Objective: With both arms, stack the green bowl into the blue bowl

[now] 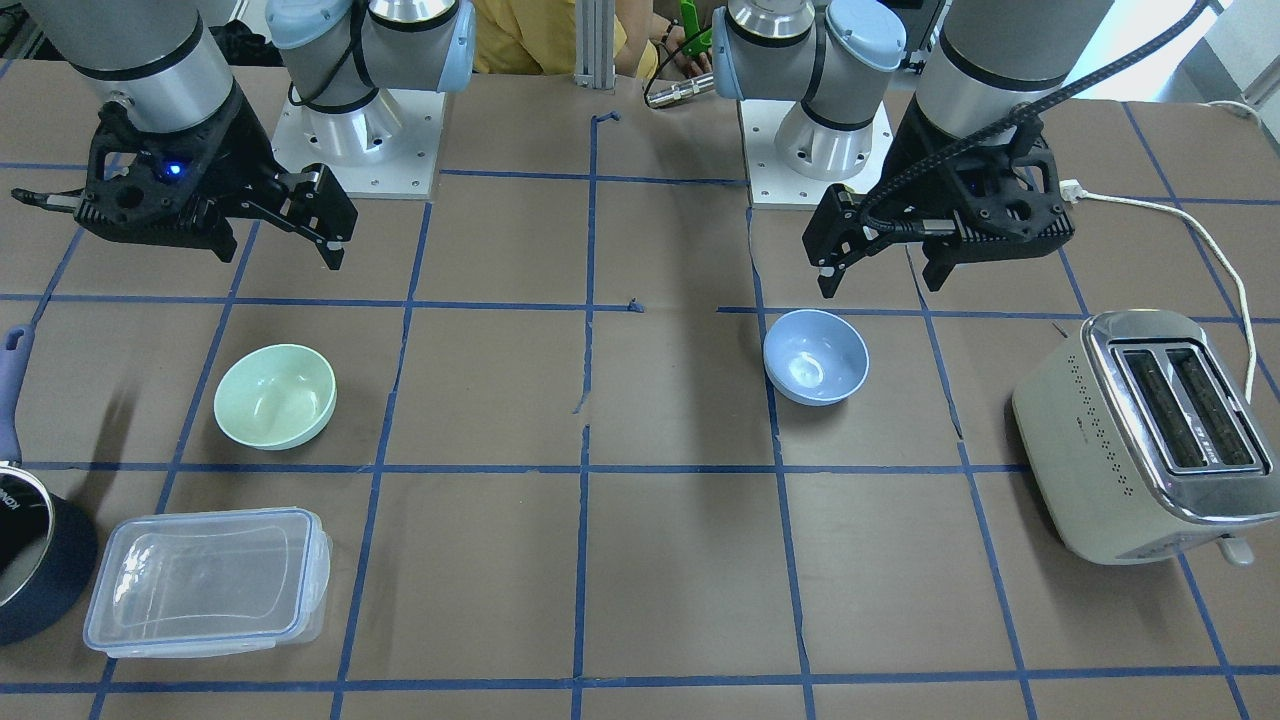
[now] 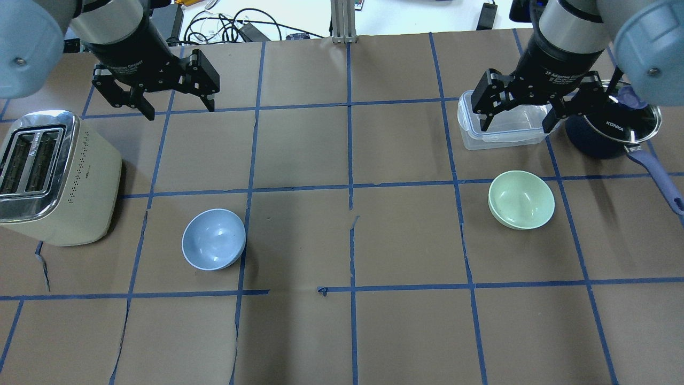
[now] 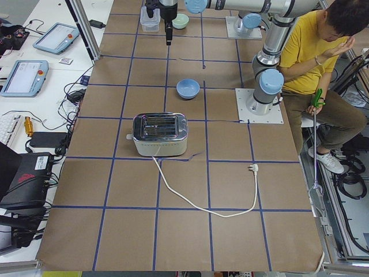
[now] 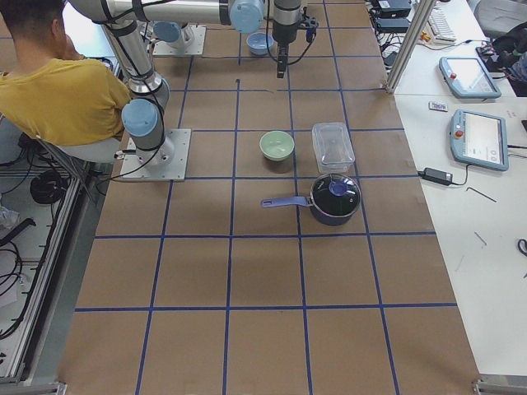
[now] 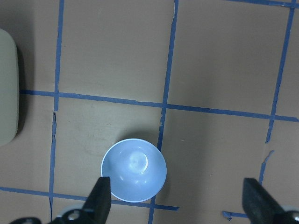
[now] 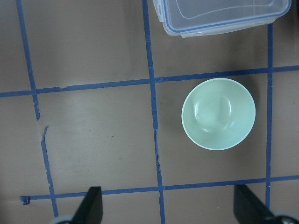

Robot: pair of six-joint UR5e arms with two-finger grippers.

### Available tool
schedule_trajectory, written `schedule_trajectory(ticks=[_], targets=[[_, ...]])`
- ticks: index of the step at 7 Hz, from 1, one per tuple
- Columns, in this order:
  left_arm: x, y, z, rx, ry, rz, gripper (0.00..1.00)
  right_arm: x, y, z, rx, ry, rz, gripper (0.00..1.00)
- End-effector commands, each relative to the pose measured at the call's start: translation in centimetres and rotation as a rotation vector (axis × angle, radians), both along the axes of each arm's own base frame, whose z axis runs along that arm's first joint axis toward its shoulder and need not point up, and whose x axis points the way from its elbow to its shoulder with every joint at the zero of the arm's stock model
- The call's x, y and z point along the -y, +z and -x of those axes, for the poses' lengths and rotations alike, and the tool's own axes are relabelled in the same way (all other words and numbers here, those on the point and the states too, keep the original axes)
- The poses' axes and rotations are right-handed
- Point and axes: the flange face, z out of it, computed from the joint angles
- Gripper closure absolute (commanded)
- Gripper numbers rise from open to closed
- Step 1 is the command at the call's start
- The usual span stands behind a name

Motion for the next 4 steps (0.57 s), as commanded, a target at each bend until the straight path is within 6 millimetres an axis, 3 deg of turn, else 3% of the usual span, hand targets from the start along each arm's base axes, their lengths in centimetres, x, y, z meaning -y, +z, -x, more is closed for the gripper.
schedule_trajectory(ticks=[1, 4], targets=[[0.02, -0.16, 0.18, 0.001, -0.006, -0.005, 0.00, -0.02, 0.02, 0.14, -0.014, 0.000, 0.000, 0.00], [-0.08, -0.01, 0.65, 0.001, -0.027, -0.002, 0.00, 0.13, -0.01, 0.13, -0.013, 0.002, 0.009, 0.00]])
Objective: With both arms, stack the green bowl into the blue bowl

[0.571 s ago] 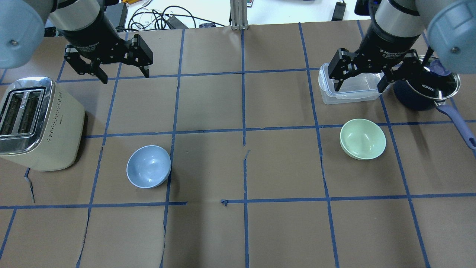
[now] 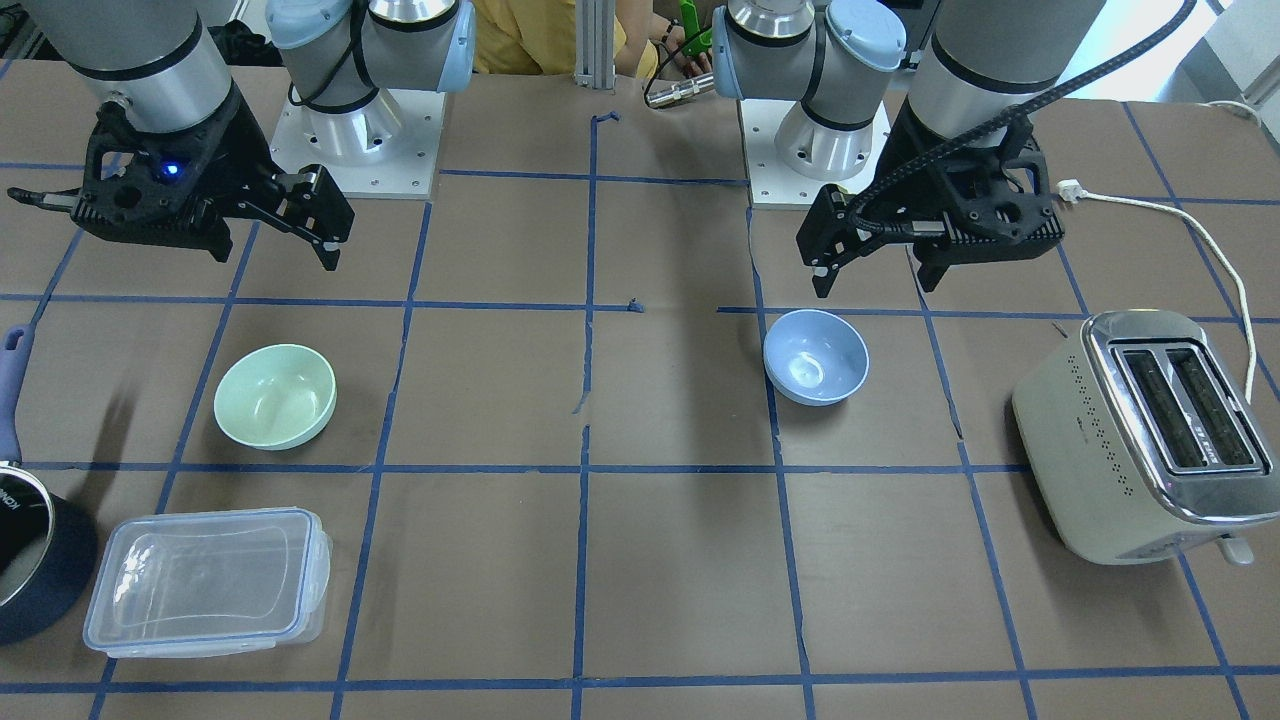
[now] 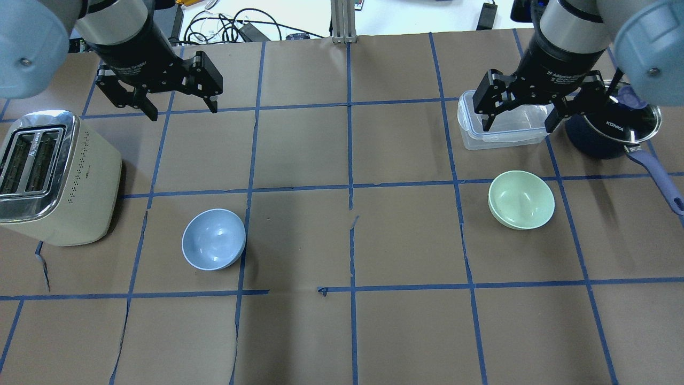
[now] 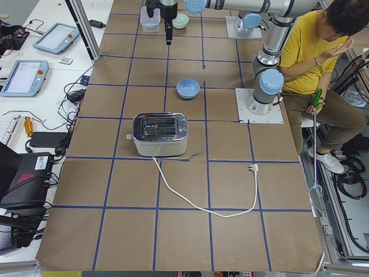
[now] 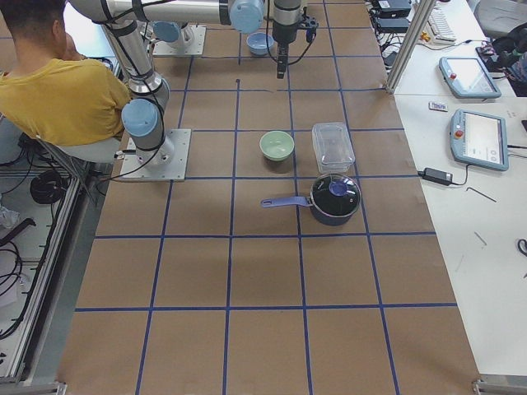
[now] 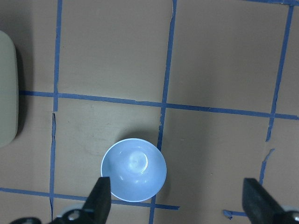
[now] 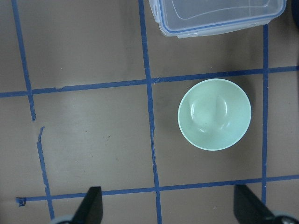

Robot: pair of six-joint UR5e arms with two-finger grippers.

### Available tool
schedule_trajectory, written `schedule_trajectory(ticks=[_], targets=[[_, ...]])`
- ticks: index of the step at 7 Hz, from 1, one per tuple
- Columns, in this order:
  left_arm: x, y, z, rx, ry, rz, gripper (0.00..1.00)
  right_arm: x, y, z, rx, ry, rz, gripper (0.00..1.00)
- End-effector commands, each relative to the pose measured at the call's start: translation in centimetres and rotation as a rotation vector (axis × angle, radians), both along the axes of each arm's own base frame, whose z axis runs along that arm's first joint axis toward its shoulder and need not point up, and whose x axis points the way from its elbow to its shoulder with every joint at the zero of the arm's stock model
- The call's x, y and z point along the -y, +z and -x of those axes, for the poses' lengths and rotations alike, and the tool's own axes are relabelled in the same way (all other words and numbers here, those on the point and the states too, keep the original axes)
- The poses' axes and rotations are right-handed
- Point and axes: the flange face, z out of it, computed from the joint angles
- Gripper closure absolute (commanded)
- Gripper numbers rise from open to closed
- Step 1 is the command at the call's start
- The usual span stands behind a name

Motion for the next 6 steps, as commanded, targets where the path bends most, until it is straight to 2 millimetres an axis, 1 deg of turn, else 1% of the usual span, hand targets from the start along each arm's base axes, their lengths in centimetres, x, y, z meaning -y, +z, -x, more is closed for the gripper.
schedule_trajectory(ticks=[1, 2, 3, 6], targets=[[-0.1, 0.1, 0.1, 0.000, -0.022, 0.001, 0.00, 0.2, -0.1, 0.0, 0.002, 0.001, 0.010, 0.00], [0.1, -0.2, 0.1, 0.000, -0.022, -0.003, 0.00, 0.3, -0.2, 0.0, 0.005, 0.000, 0.010, 0.00], [-0.4, 0.6, 0.2, -0.003, -0.023, 0.012, 0.00, 0.3, -0.3, 0.0, 0.005, -0.001, 0.009, 0.00], [-0.3, 0.6, 0.2, -0.003, -0.023, 0.012, 0.00, 0.3, -0.5, 0.0, 0.002, 0.000, 0.003, 0.00]])
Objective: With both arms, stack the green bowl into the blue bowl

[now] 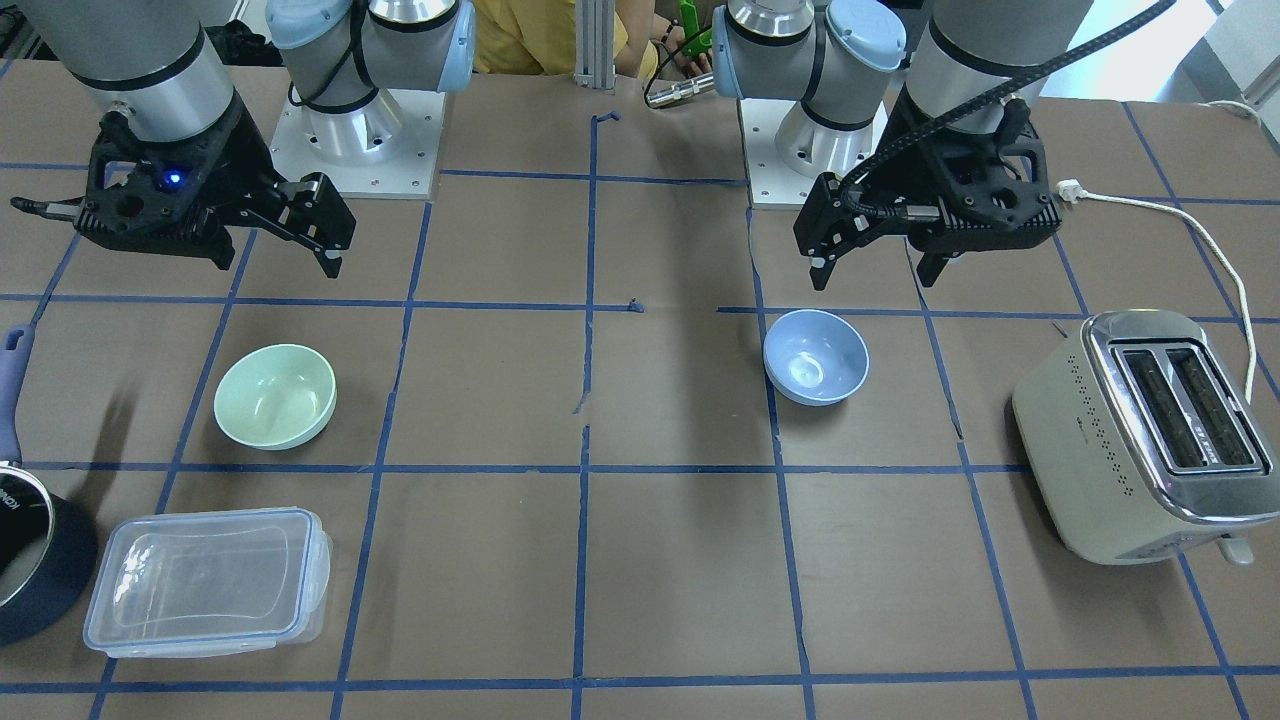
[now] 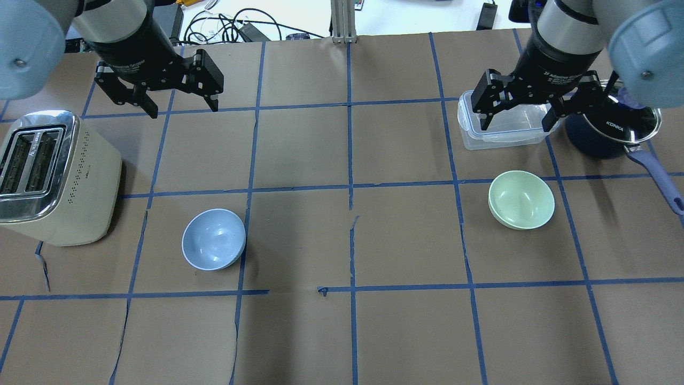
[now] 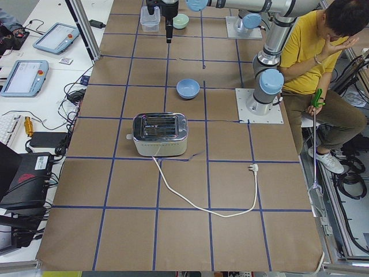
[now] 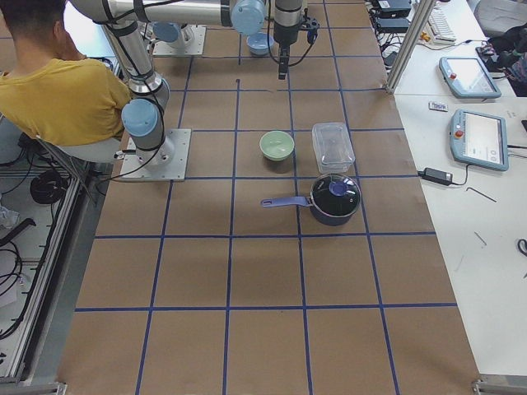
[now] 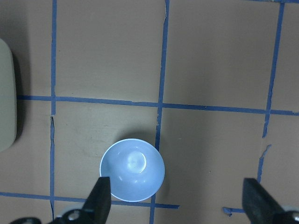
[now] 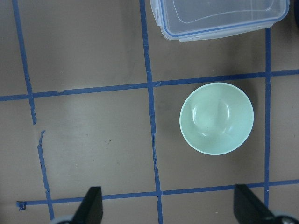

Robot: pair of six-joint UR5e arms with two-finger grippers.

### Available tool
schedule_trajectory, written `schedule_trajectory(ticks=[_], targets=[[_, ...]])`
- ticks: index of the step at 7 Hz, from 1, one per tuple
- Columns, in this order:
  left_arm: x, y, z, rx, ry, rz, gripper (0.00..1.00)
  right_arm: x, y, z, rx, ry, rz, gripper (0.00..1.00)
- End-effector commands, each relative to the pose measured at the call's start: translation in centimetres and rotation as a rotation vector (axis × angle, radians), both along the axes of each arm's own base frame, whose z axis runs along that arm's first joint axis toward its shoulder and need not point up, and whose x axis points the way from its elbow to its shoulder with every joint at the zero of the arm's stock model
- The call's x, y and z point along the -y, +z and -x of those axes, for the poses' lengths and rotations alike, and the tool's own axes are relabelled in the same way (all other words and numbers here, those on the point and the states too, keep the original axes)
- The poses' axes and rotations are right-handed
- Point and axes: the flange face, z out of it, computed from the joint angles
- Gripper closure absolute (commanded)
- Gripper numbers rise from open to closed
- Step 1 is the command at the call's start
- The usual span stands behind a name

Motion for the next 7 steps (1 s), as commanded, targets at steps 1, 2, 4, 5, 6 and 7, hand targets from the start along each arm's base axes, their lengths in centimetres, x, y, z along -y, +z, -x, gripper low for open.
schedule_trajectory(ticks=[1, 2, 4, 5, 6, 7], targets=[[0.01, 0.07, -0.02, 0.000, 0.000, 0.001, 0.00, -0.05, -0.10, 0.02, -0.002, -0.004, -0.007, 0.00], [0.08, 0.01, 0.03, -0.005, 0.002, 0.001, 0.00, -0.06, -0.10, 0.02, -0.002, -0.004, -0.007, 0.00], [-0.11, 0.23, 0.10, -0.005, -0.001, 0.004, 0.00, -0.11, -0.09, 0.03, -0.004, -0.007, -0.005, 0.00], [-0.07, 0.08, 0.10, -0.005, -0.001, 0.001, 0.00, -0.04, -0.15, 0.03, -0.003, -0.004, -0.005, 0.00], [-0.21, 0.01, 0.09, -0.003, -0.001, 0.000, 0.00, -0.09, -0.20, 0.11, -0.003, -0.004, -0.011, 0.00], [-0.31, -0.44, -0.06, -0.004, 0.000, -0.009, 0.00, -0.26, -0.25, 0.12, -0.004, -0.004, -0.022, 0.00]])
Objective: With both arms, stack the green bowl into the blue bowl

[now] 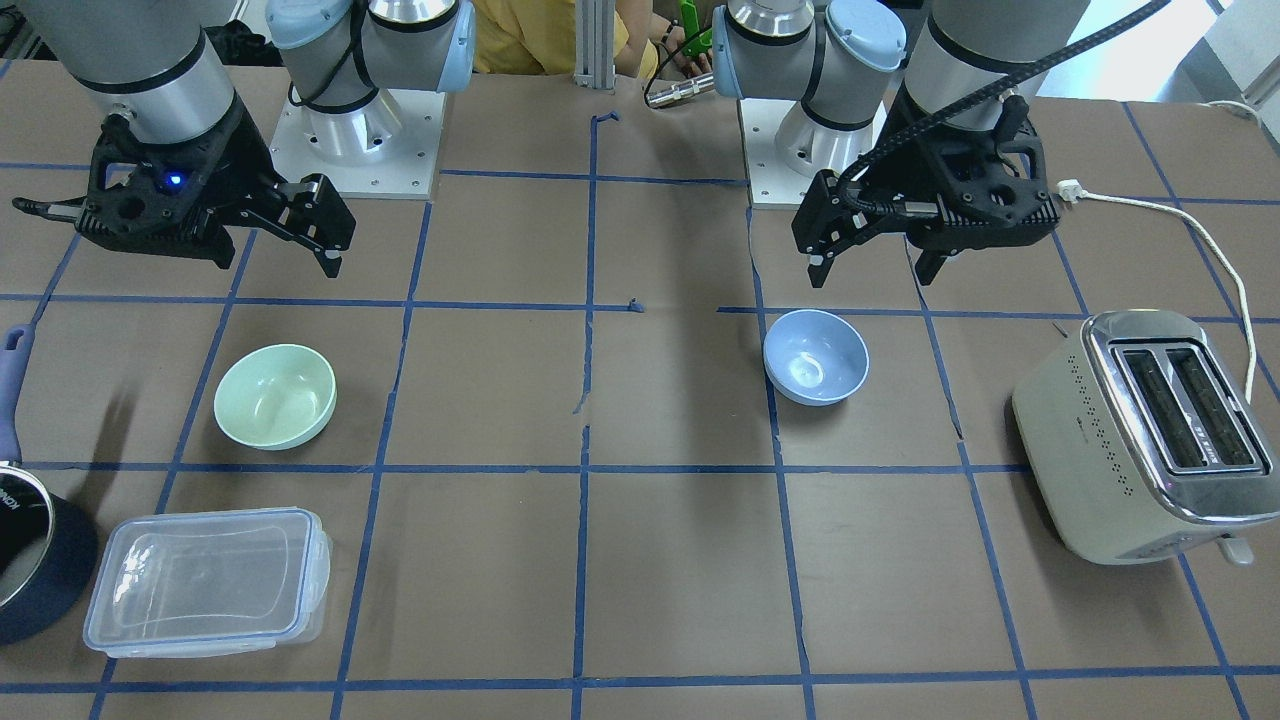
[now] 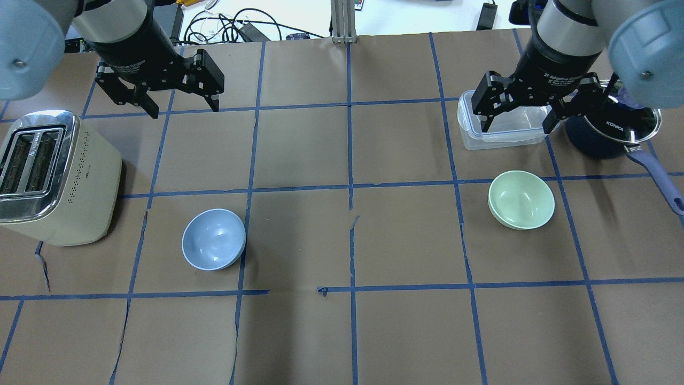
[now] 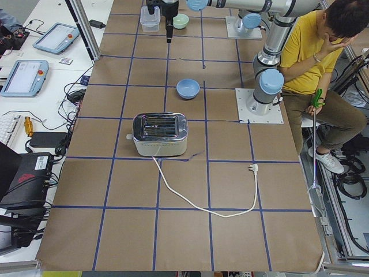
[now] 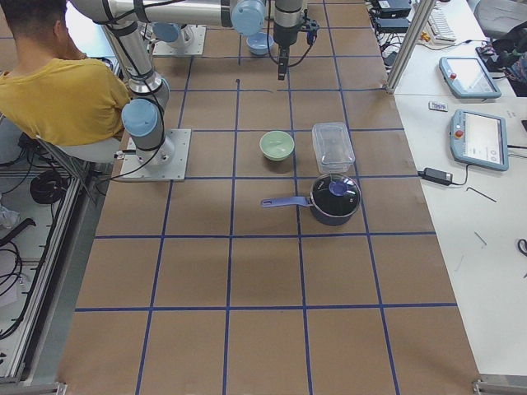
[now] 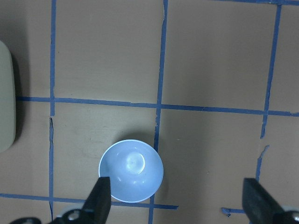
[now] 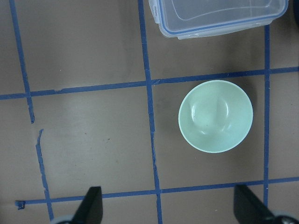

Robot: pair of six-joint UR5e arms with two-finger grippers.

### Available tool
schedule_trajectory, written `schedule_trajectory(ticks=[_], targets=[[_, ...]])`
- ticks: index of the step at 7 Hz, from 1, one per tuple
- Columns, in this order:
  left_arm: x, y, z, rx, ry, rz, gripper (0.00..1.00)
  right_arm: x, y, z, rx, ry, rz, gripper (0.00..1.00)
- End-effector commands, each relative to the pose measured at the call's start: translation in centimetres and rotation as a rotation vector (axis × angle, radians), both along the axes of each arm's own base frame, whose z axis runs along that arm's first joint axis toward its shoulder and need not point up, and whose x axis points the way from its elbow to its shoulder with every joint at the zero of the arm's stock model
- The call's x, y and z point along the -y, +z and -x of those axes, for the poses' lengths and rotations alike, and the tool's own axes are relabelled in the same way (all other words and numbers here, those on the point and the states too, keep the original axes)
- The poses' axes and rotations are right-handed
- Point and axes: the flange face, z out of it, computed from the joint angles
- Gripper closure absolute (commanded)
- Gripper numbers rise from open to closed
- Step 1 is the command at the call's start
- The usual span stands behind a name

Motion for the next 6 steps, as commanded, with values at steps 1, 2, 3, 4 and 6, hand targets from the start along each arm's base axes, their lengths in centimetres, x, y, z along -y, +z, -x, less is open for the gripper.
schedule_trajectory(ticks=[1, 2, 3, 4, 6], targets=[[0.0, -1.0, -0.7, 0.000, 0.000, -0.022, 0.00, 0.0, -0.1, 0.0, -0.001, 0.002, -0.007, 0.00], [0.0, -3.1, -2.5, 0.002, -0.090, -0.070, 0.00, 0.0, -0.1, 0.1, -0.001, 0.000, -0.007, 0.00], [-0.9, -6.0, -4.1, 0.000, -0.106, -0.127, 0.00, 0.1, -0.7, 0.4, 0.000, 0.005, -0.016, 0.00], [-1.4, -8.9, -5.8, -0.018, -0.164, -0.176, 0.00, -0.1, -2.7, 1.7, 0.007, 0.055, -0.058, 0.00], [-2.4, -15.2, -10.5, -0.043, -0.176, -0.203, 0.05, -0.7, -8.1, 3.1, 0.011, 0.123, -0.074, 0.00]])
